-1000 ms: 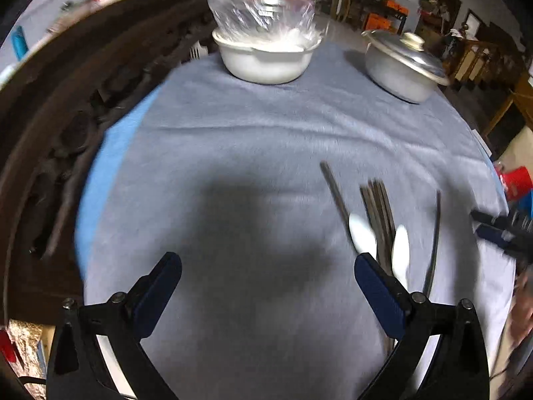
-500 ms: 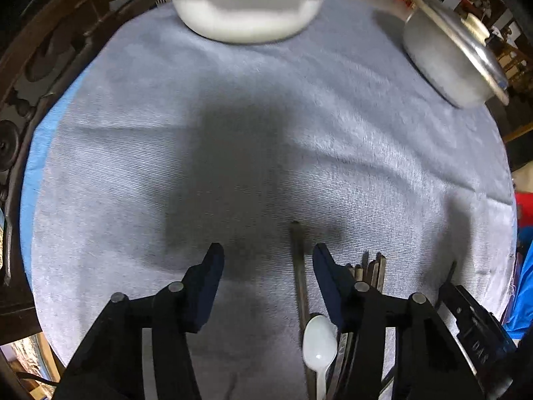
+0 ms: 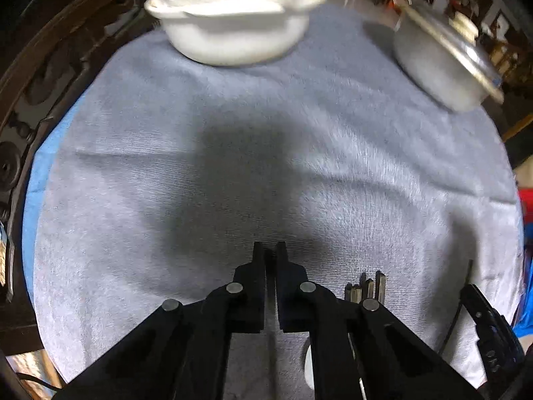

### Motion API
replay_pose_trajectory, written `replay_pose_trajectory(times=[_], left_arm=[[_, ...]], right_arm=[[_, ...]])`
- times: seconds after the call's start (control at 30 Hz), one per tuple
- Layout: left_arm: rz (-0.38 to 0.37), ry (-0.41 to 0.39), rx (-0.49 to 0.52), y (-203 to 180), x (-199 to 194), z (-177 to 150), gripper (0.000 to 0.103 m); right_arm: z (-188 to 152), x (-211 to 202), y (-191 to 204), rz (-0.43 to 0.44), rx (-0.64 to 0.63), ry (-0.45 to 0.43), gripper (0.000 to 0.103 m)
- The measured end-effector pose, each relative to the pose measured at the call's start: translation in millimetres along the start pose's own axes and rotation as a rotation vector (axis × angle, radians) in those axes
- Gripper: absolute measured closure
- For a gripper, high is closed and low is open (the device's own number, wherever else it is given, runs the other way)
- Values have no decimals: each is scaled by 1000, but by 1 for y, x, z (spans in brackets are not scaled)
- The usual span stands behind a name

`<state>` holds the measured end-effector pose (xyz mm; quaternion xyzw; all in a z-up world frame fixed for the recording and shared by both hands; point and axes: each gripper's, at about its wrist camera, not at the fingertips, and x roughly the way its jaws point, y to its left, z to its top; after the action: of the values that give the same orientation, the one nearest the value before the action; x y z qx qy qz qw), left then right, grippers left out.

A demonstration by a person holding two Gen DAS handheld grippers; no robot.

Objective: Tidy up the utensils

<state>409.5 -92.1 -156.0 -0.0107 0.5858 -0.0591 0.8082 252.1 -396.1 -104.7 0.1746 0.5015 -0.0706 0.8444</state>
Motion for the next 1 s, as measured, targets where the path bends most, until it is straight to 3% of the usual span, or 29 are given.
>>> replay_pose_trajectory(times=[0.23, 0.4, 0.7, 1.0], left_arm=[[-56, -225, 36, 17, -102, -46, 98], [-116, -433, 76, 12, -180, -92, 98], [-123, -740, 28, 25, -256, -168, 98], [-160, -918, -7, 30, -320, -214, 98]], right_arm=[[-6, -74, -21, 150, 41, -223, 97], [-36, -138, -23, 228, 29, -382, 97], [-109, -239, -9, 190, -9, -703, 97], [-151, -304, 23, 176, -118, -859, 97]])
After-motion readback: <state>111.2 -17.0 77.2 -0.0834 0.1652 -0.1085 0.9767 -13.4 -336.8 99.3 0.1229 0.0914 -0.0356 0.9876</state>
